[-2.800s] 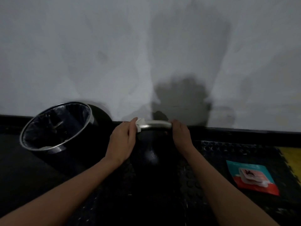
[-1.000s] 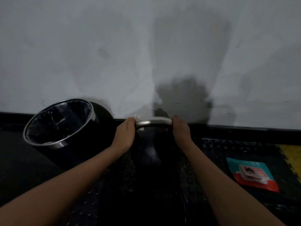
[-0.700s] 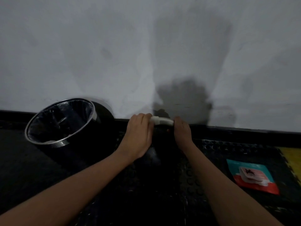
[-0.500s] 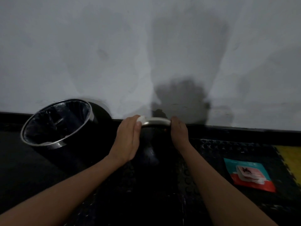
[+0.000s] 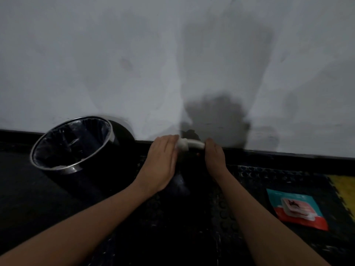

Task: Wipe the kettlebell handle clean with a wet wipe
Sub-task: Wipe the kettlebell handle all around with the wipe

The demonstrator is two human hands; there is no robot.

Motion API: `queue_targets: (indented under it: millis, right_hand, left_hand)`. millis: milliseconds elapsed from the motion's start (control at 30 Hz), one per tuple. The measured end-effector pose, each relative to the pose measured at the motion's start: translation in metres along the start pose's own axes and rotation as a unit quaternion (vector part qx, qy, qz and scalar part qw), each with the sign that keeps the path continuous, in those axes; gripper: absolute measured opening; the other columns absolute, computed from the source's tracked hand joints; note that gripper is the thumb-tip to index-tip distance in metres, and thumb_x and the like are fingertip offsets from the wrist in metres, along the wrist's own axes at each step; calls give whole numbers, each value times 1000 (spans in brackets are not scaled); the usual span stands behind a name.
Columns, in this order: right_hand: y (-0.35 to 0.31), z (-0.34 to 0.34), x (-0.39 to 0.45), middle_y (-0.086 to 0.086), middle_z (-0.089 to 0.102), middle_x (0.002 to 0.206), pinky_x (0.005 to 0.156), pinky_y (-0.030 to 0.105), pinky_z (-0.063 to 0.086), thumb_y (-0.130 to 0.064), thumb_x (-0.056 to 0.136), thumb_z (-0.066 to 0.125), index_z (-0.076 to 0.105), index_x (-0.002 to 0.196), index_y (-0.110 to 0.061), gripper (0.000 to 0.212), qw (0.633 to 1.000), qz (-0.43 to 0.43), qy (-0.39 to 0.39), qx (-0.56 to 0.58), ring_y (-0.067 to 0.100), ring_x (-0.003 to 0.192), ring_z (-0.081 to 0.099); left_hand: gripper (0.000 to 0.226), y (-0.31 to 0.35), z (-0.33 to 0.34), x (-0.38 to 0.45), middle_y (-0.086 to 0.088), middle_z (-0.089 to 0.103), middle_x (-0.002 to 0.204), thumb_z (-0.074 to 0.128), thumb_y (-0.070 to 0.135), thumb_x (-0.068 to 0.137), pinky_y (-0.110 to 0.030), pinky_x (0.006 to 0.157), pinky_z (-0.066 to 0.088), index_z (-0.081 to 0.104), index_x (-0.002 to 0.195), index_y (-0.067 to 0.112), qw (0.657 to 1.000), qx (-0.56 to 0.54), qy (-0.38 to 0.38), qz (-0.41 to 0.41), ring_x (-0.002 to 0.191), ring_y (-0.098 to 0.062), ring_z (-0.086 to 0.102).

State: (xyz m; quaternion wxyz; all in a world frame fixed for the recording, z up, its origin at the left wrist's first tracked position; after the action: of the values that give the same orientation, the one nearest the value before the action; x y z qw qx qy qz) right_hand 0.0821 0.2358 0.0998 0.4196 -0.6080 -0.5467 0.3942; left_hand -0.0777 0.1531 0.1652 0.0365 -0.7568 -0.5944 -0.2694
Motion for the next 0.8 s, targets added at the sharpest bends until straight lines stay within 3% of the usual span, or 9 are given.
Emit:
queue_targets:
  millis: [100, 200, 233, 333, 433, 533, 633, 733, 800]
  right_hand:
    - [2, 1, 1, 18, 57, 83, 71, 30, 32, -25, 100, 35, 40, 60, -20, 40, 1000, 5, 3, 4, 22, 80, 49]
    - [-1, 1, 0, 11, 52, 81, 65, 25, 25, -22, 100, 37, 38, 60, -22, 40, 1000, -2, -8, -21, 20, 79, 46]
    - [-2, 1, 0, 11, 51, 82, 65, 26, 24, -24, 100, 37, 37, 61, -23, 39, 1000, -7, -12, -27, 19, 79, 45]
    - [-5, 2, -2, 18, 54, 85, 75, 34, 35, -40, 92, 31, 40, 61, -22, 37, 1000, -1, -15, 3, 23, 81, 47]
    - [-6, 1, -2, 23, 57, 87, 79, 38, 42, -45, 88, 28, 41, 60, -22, 39, 1000, -8, -6, 11, 29, 82, 52]
    - [-4, 1, -1, 15, 54, 82, 72, 30, 35, -31, 98, 35, 40, 59, -22, 40, 1000, -6, -2, 5, 21, 81, 49]
    - [-8, 1, -4, 16, 53, 83, 80, 39, 41, -43, 85, 28, 45, 63, -16, 40, 1000, 1, -4, 30, 23, 80, 47]
    - [-7, 1, -5, 15, 53, 82, 75, 34, 35, -45, 84, 27, 46, 62, -16, 41, 999, 10, -1, 42, 21, 79, 46]
    - [-4, 0, -4, 15, 54, 81, 74, 30, 33, -39, 94, 32, 45, 60, -16, 43, 999, 17, 0, 41, 22, 79, 48]
  left_hand:
    - [35, -26, -5, -5, -7, 59, 119, 33, 22, 104, -38, 103, 40, 55, 126, 6, 996, -60, 22, -57, 109, -22, 53]
    - [33, -35, -7, 7, -10, 60, 87, 28, 17, 103, -40, 81, 43, 56, 88, 7, 992, -69, 8, -107, 83, -29, 56]
    - [33, -37, -4, 14, -14, 60, 84, 28, 15, 101, -37, 77, 41, 55, 84, 5, 990, -68, -17, -122, 80, -31, 56]
    - [36, -26, -1, 32, -23, 62, 87, 29, 17, 93, -36, 74, 44, 59, 89, -3, 988, -96, -61, -108, 80, -36, 60]
    - [35, -12, 0, 31, -12, 58, 80, 27, 21, 99, -47, 74, 46, 55, 82, 7, 994, -73, -45, -67, 75, -32, 55]
    - [29, -11, -2, 12, -4, 58, 99, 31, 21, 104, -39, 89, 44, 57, 110, 10, 998, -49, 0, -35, 91, -24, 54]
    - [35, -33, -3, -9, -3, 58, 115, 31, 26, 105, -30, 99, 41, 53, 127, 11, 992, -97, 25, -75, 106, -16, 54]
    - [31, -50, -1, -20, 0, 62, 104, 31, 25, 106, -25, 91, 41, 59, 101, 12, 970, -166, 42, -173, 97, -12, 57]
    - [28, -63, 7, -11, -4, 62, 101, 32, 17, 105, -21, 82, 35, 55, 89, 14, 949, -179, -4, -258, 92, -14, 54]
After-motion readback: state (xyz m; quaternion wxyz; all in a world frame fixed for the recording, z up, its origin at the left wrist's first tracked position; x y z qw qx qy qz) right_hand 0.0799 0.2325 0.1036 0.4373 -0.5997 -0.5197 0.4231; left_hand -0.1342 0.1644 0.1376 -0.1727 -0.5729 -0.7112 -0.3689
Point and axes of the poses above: each hand's wrist, its own x-axis towards the middle knuckle, its own z-axis out of the palm, y = z × x, the point moved 7 cm from there along x, towards the middle knuckle
